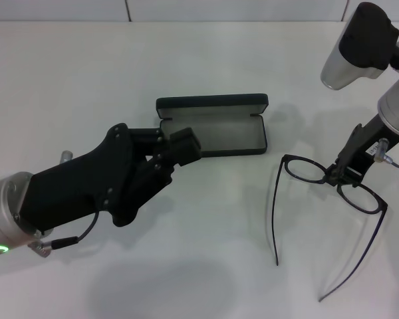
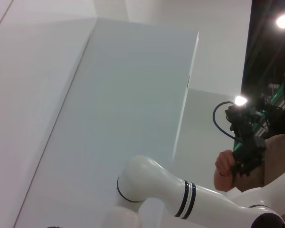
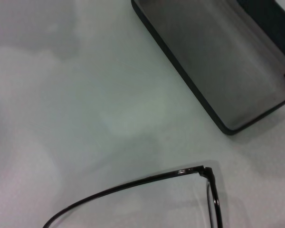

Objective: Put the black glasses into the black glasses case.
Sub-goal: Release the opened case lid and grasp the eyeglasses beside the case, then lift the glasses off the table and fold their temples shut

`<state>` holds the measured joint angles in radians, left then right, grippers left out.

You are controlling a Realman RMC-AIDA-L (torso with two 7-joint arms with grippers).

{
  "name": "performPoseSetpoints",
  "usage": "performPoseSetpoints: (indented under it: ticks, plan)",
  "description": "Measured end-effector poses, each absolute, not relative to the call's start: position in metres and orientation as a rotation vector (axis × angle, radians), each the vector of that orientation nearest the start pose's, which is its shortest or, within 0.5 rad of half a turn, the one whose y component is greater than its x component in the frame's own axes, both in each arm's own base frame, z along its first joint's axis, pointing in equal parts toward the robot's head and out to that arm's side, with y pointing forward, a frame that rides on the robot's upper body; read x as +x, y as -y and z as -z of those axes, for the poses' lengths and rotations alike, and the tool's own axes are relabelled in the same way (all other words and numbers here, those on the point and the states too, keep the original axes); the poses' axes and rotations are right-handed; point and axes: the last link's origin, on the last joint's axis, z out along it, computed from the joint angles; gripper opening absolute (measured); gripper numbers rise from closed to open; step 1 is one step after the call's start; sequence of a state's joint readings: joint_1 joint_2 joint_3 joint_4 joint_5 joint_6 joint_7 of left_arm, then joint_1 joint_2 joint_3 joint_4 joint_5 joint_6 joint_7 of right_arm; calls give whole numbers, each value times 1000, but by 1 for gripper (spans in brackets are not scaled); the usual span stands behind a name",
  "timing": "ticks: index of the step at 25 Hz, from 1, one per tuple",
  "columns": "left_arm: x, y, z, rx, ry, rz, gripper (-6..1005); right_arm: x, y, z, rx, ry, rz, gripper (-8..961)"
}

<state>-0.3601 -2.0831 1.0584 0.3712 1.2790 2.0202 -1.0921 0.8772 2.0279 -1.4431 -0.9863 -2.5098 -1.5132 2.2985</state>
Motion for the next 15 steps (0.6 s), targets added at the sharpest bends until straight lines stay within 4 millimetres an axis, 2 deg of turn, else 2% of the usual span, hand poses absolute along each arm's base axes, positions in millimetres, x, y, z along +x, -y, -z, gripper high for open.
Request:
performPoseSetpoints:
  ticks: [6, 10, 13, 15]
  plan:
    - [-233, -233, 2, -2526, 410, 1725, 55, 152, -385, 27, -2837, -522, 658, 59]
    - [-233, -233, 2, -2526, 414, 1726, 55, 149, -376, 15, -2845, -476, 561, 57]
    - [-232, -233, 2, -2527, 415, 1730, 54, 145, -363, 2, -2899, -413, 368, 57]
    - [-231, -234, 3, -2531, 408, 1732, 54, 142, -354, -10, -2931, -378, 168, 57]
